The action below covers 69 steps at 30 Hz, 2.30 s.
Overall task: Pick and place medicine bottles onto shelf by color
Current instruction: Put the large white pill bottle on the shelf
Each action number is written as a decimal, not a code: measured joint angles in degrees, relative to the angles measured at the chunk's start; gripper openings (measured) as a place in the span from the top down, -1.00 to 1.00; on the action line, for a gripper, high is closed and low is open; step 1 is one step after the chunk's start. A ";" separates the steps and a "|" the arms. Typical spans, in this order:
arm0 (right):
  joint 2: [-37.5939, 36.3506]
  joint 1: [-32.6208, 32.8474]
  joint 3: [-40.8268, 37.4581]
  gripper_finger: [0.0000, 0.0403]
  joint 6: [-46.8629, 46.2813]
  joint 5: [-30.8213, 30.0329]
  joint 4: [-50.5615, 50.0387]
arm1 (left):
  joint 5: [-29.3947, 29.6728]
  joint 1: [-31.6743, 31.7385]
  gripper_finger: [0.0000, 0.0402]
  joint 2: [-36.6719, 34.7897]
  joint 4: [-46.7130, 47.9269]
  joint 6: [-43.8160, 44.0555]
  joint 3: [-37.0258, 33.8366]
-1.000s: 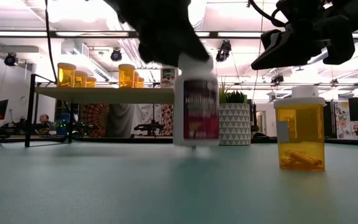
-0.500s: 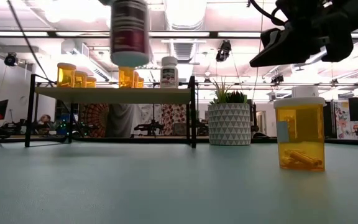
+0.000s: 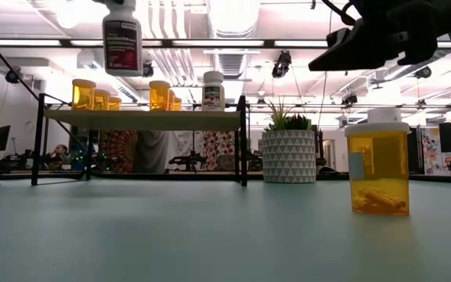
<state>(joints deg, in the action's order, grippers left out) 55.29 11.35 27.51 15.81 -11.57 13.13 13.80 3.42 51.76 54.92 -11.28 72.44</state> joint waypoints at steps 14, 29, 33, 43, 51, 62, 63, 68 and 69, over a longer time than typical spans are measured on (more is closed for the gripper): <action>0.33 0.02 0.00 0.95 -4.28 0.04 0.91 | -6.54 20.05 -0.11 5.31 3.56 -16.29 0.44; 0.33 0.02 0.00 0.95 -5.78 0.04 0.89 | -14.65 30.96 -0.11 8.40 3.63 -19.58 0.38; 0.33 0.02 0.00 0.95 -5.79 0.04 0.89 | -15.19 31.08 -0.11 9.00 3.40 -19.62 0.40; 0.33 0.02 0.00 0.95 -5.79 0.04 0.89 | -15.23 31.10 -0.16 7.75 4.57 -19.16 0.49; 0.33 0.02 0.00 0.95 -5.79 0.04 0.89 | -16.89 31.08 -0.19 6.24 2.76 -18.90 -0.10; 0.33 0.02 0.00 0.95 -5.79 0.04 0.89 | -16.93 31.42 -0.19 7.11 1.39 -16.13 -1.33; 0.33 0.02 0.00 0.95 -5.79 0.04 0.89 | -16.91 31.45 -0.19 7.09 1.41 -16.06 -1.33; 0.33 0.02 0.00 0.95 -5.79 0.04 0.89 | -16.85 31.47 -0.19 7.01 1.39 -16.03 -1.22; 0.33 0.02 0.00 0.95 -5.79 0.06 0.89 | -16.85 31.47 -0.19 6.98 1.37 -16.00 -1.22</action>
<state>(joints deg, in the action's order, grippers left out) 55.61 11.38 27.51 10.02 -11.51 14.02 -3.05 34.89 58.74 56.29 -27.28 71.22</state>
